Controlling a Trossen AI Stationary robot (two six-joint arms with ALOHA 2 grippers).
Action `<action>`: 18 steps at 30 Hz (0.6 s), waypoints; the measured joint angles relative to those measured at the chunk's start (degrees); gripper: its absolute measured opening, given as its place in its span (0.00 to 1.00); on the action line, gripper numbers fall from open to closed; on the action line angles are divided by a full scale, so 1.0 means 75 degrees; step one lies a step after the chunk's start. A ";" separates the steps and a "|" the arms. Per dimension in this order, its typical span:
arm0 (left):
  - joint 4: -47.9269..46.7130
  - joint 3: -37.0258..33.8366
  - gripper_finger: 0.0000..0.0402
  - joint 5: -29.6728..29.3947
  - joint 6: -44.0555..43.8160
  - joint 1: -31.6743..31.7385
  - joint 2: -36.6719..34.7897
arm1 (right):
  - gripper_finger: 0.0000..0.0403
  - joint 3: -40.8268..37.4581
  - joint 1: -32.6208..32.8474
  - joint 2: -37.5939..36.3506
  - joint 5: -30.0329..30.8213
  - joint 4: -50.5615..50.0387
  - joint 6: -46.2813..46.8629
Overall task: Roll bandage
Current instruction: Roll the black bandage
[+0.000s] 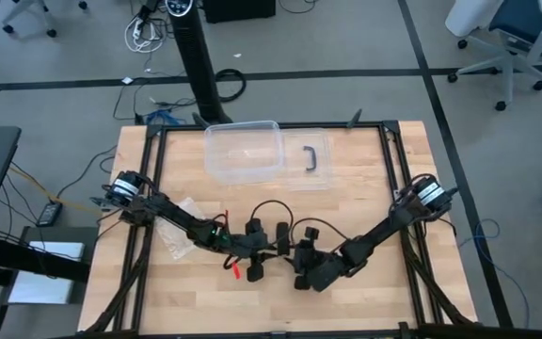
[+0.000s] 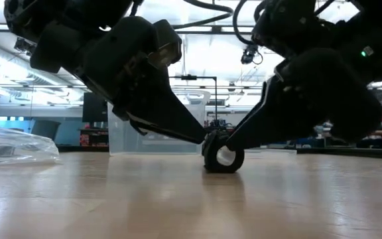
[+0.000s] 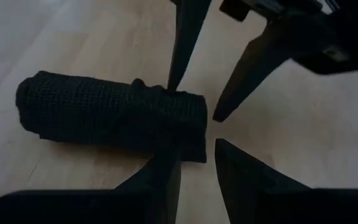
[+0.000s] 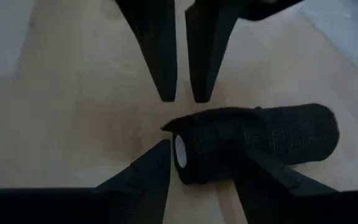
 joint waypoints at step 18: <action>0.0278 -0.0003 0.25 0.0029 0.0001 -0.0056 0.0000 | 0.02 0.0207 -0.0208 0.0159 0.0483 -0.0889 0.0338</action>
